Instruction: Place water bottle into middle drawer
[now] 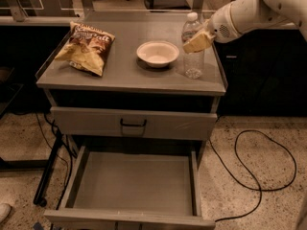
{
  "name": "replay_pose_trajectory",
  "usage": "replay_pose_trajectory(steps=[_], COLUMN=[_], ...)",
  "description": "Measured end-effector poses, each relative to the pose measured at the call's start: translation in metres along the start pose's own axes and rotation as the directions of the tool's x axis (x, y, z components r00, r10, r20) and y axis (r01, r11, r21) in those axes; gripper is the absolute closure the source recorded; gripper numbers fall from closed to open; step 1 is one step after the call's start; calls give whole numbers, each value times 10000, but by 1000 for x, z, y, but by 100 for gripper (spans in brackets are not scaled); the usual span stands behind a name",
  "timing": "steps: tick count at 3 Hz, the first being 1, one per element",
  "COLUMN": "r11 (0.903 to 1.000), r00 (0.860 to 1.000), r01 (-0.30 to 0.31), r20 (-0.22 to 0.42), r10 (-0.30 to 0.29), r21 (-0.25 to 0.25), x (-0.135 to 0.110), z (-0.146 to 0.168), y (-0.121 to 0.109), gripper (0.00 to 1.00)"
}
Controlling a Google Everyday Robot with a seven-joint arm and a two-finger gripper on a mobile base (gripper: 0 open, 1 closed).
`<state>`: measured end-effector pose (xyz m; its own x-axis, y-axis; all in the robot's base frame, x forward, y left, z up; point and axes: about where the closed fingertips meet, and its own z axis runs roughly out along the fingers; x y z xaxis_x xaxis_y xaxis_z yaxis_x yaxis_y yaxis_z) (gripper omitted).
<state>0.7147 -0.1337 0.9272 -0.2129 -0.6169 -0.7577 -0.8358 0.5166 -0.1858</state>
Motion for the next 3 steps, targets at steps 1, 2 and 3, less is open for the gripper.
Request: replay_pose_trajectory(steps=[1, 2, 3], r11=[9993, 9965, 9949], r00=[9996, 9986, 9997], r01=[245, 459, 169], r20=[133, 216, 175], r10=[-249, -476, -187], r21=[277, 702, 993], x=[-8, -12, 9], z=[-12, -40, -77], y=[10, 34, 90], gripper=[100, 100, 100])
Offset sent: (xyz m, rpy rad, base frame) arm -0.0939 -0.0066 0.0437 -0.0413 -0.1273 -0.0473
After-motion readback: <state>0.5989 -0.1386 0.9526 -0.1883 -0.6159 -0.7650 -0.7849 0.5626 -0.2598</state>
